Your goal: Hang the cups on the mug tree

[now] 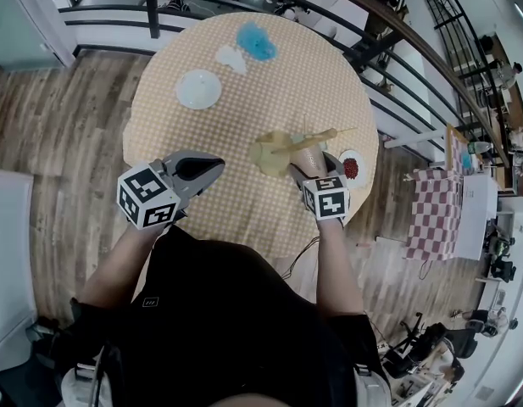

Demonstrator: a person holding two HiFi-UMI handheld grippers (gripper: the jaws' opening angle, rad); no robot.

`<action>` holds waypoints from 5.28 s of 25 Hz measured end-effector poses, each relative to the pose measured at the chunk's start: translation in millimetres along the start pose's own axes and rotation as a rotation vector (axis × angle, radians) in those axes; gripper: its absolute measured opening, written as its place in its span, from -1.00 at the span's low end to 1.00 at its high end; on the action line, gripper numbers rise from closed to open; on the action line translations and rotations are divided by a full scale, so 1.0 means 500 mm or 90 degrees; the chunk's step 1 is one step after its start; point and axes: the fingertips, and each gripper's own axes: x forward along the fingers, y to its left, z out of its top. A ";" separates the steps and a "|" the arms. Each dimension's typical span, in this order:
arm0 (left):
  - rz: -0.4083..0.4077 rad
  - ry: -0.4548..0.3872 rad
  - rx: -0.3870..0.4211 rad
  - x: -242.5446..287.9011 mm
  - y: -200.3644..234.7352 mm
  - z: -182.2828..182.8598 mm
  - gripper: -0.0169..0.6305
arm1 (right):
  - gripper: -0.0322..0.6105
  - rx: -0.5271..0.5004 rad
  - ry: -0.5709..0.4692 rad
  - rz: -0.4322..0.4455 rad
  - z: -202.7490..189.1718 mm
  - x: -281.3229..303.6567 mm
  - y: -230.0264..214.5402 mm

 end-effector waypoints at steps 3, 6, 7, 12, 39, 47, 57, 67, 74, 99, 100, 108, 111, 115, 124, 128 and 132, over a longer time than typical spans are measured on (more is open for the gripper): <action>0.001 0.001 -0.006 -0.003 0.004 -0.003 -0.93 | 0.26 -0.009 0.006 -0.002 0.009 -0.003 0.000; -0.002 0.002 -0.009 -0.002 0.000 -0.006 -0.93 | 0.26 -0.030 0.035 0.012 -0.004 0.007 0.016; -0.004 0.002 -0.010 0.000 -0.001 -0.007 -0.93 | 0.26 -0.036 0.042 0.014 -0.009 0.011 0.021; -0.007 0.004 -0.010 0.004 -0.004 -0.010 -0.93 | 0.26 -0.053 0.052 0.007 -0.020 0.013 0.021; -0.021 0.021 -0.015 0.008 -0.018 -0.020 -0.93 | 0.26 -0.021 -0.032 -0.006 -0.007 -0.009 0.029; -0.018 0.022 -0.024 0.001 -0.014 -0.029 -0.93 | 0.26 -0.140 0.013 -0.048 0.017 -0.010 0.037; -0.085 0.086 0.052 0.114 -0.054 -0.047 -0.93 | 0.26 -0.239 0.095 -0.050 -0.018 0.002 0.059; -0.120 0.165 0.140 0.286 -0.082 -0.075 -0.91 | 0.26 -0.215 0.073 -0.058 -0.016 -0.005 0.063; -0.120 0.146 0.132 0.297 -0.091 -0.064 -0.88 | 0.26 -0.107 -0.001 -0.022 -0.025 -0.029 0.074; 0.007 0.072 0.068 0.246 -0.085 -0.042 -0.88 | 0.26 -0.242 -0.110 -0.076 0.012 -0.161 -0.080; 0.015 0.067 0.066 0.244 -0.089 -0.043 -0.88 | 0.26 -0.262 -0.112 -0.078 0.013 -0.161 -0.079; 0.041 0.050 0.064 0.209 -0.104 -0.027 -0.88 | 0.26 -0.382 -0.079 -0.129 0.041 -0.183 -0.142; 0.037 0.052 0.082 0.198 -0.089 -0.009 -0.88 | 0.26 -0.411 -0.070 -0.161 0.066 -0.190 -0.173; 0.039 0.039 0.075 0.181 -0.090 -0.002 -0.88 | 0.26 -0.455 -0.047 -0.185 0.067 -0.193 -0.195; 0.040 0.069 0.079 0.166 -0.107 -0.015 -0.88 | 0.26 -0.576 -0.033 -0.185 0.085 -0.152 -0.187; 0.088 0.047 0.059 0.182 -0.113 -0.017 -0.88 | 0.26 -0.673 -0.045 -0.175 0.092 -0.128 -0.185; 0.130 0.026 0.016 0.178 -0.131 -0.038 -0.89 | 0.26 -0.772 -0.065 -0.162 0.104 -0.113 -0.169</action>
